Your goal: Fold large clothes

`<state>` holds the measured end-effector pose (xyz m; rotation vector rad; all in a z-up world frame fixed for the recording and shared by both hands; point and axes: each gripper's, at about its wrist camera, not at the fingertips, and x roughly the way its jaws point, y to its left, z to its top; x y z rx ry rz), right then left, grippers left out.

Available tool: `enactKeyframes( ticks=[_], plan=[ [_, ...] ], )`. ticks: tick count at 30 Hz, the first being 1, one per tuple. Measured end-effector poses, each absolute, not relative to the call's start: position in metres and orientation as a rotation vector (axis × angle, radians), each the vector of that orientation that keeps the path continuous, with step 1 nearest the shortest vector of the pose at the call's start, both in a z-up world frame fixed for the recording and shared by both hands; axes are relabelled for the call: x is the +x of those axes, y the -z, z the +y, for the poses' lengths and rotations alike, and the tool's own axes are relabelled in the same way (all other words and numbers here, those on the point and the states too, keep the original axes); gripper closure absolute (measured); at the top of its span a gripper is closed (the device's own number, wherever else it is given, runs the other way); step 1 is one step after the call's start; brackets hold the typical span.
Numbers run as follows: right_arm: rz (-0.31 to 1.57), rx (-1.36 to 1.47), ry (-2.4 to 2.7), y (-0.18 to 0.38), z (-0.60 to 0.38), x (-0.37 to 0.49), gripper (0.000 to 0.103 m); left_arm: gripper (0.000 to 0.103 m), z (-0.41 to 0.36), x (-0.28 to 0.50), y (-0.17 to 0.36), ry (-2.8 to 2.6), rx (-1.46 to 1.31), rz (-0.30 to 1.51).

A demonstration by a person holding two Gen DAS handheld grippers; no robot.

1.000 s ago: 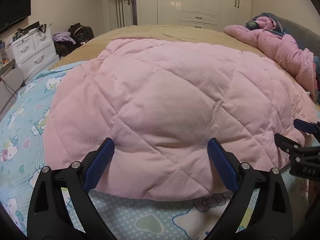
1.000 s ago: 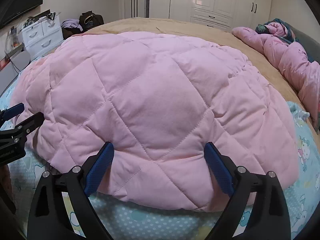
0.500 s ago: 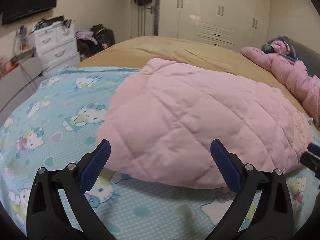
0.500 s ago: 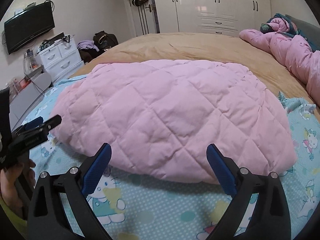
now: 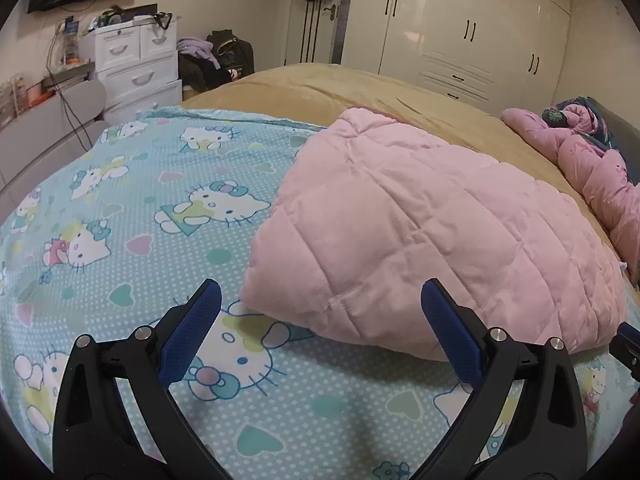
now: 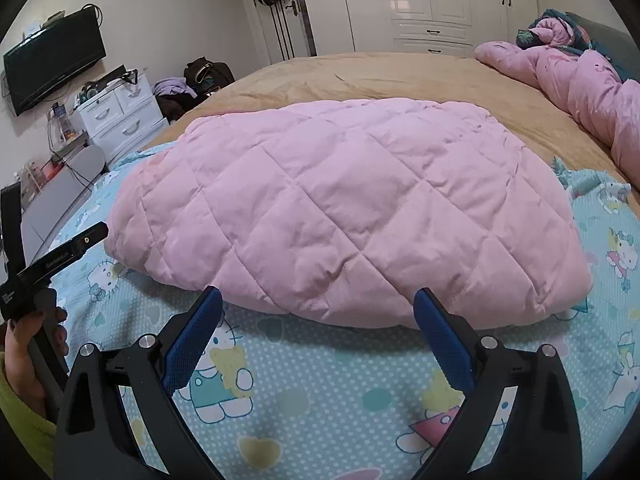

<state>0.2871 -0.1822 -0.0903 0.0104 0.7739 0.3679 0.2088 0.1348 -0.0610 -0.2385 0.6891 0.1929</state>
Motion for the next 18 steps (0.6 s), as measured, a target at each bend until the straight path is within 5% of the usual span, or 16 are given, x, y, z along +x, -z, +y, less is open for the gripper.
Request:
enactKeyframes(
  ticks=[11, 18],
  plan=[
    [0.843, 0.117, -0.27, 0.114, -0.235, 0.29, 0.007, 0.009, 0.146, 0.212, 0.081, -0.161, -0.342, 0.753],
    [0.937, 0.369, -0.206, 0.143, -0.307, 0.299, 0.007, 0.009, 0.165, 0.218, 0.107, -0.001, -0.645, 0.793]
  ],
)
